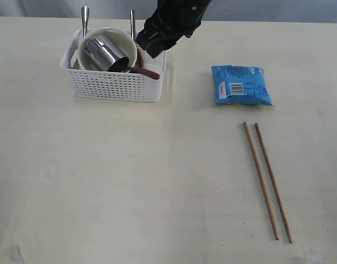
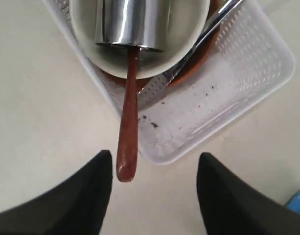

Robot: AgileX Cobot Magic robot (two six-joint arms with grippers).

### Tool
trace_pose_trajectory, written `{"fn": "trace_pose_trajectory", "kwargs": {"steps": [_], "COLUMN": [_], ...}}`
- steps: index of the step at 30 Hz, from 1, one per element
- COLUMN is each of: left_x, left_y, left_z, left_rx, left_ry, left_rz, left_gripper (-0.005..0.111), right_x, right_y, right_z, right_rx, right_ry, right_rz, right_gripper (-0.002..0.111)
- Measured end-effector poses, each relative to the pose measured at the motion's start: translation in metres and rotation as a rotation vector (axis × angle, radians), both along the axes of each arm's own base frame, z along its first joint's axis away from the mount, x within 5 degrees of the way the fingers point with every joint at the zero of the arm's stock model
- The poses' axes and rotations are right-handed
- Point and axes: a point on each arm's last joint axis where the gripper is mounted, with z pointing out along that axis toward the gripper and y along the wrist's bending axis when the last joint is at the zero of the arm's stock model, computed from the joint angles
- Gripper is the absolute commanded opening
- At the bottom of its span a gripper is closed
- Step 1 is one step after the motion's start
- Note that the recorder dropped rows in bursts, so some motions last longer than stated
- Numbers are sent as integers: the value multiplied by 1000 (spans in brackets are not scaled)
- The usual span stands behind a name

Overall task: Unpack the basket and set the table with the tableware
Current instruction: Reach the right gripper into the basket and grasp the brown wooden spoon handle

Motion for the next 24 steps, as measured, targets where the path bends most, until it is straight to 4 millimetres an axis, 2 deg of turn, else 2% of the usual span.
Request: {"fn": "trace_pose_trajectory", "kwargs": {"steps": [6,16,18,22,24], "left_x": [0,0,0,0,0], "left_y": [0,0,0,0,0], "left_z": [0,0,0,0,0], "left_rx": [0,0,0,0,0], "left_ry": [0,0,0,0,0], "left_rz": [0,0,0,0,0], "left_gripper": [0,0,0,0,0], "right_x": [2,7,7,8,8], "right_y": [16,21,21,21,21], "right_z": [-27,-59,-60,-60,-60], "right_rx": [85,53,53,55,53], "right_ry": [85,142,142,137,136], "right_rz": [84,98,97,96,96], "right_gripper": [50,49,43,23,16]}}
